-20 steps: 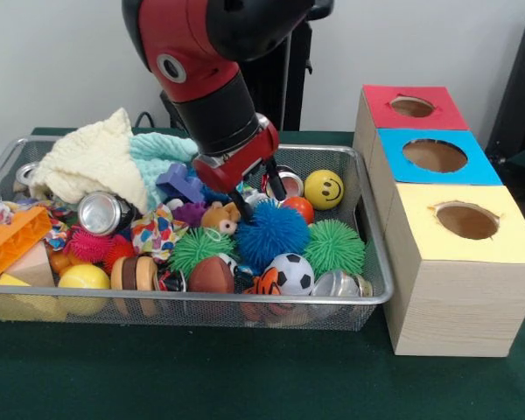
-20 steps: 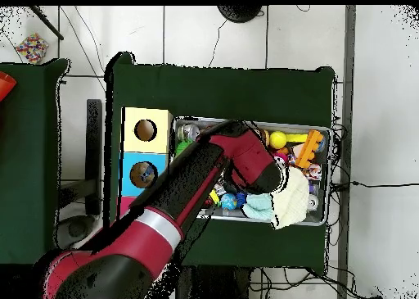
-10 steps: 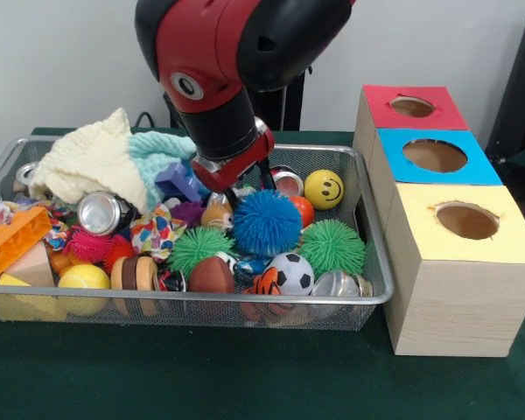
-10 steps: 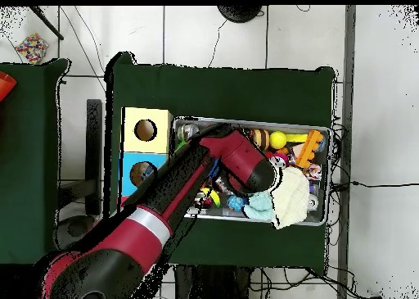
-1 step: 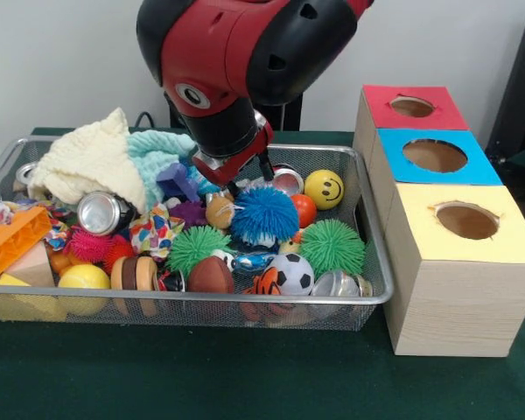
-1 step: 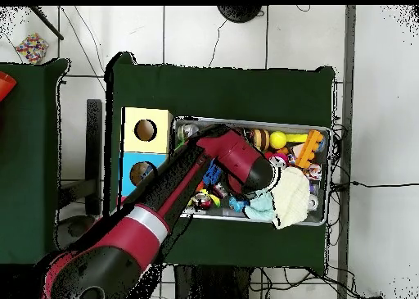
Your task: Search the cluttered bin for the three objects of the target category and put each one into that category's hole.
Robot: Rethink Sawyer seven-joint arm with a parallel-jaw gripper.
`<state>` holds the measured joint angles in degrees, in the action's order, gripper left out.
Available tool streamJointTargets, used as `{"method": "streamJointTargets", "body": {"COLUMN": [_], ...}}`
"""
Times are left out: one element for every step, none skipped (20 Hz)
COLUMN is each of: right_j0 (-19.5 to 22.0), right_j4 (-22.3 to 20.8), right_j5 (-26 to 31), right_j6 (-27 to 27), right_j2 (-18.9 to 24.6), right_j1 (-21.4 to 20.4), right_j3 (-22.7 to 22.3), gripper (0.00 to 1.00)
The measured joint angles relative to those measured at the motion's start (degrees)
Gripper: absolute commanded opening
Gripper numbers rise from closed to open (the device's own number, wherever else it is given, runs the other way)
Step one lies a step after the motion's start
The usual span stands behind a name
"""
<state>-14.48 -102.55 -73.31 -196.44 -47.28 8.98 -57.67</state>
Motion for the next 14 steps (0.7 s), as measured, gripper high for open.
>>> {"method": "streamJointTargets", "body": {"right_j0": [0.0,-0.2,-0.2,-0.3,-0.3,-0.3,-0.4,-0.4,-0.4,-0.4,-0.4,-0.4,-0.1,0.0], "right_j4": [-0.3,-1.1,-1.3,-1.6,-1.9,-2.4,-2.9,-3.2,-3.5,-3.8,-4.6,-4.9,-4.8,-4.5], "right_j5": [-0.2,-1.0,-1.2,-1.4,-1.5,-1.8,-2.1,-2.3,-2.7,-3.0,-3.6,-3.9,-3.9,-3.9], "right_j6": [0.0,0.0,0.0,0.0,0.0,0.0,0.0,0.0,0.0,0.0,0.0,0.0,0.0,0.0], "right_j2": [0.0,-0.2,-0.2,-0.3,-0.3,-0.4,-0.5,-0.5,-0.5,-0.6,-0.7,-0.8,-0.8,-0.7], "right_j1": [0.1,0.4,0.5,0.6,0.7,0.9,1.1,1.2,1.4,1.5,1.9,2.0,2.1,2.0], "right_j3": [0.0,0.1,0.1,0.2,0.2,0.3,0.5,0.6,0.7,0.8,1.0,1.0,1.0,0.9], "gripper": [1.0,1.0,1.0,1.0,1.0,1.0,1.0,1.0,1.0,1.0,1.0,1.0,1.0,1.0]}}
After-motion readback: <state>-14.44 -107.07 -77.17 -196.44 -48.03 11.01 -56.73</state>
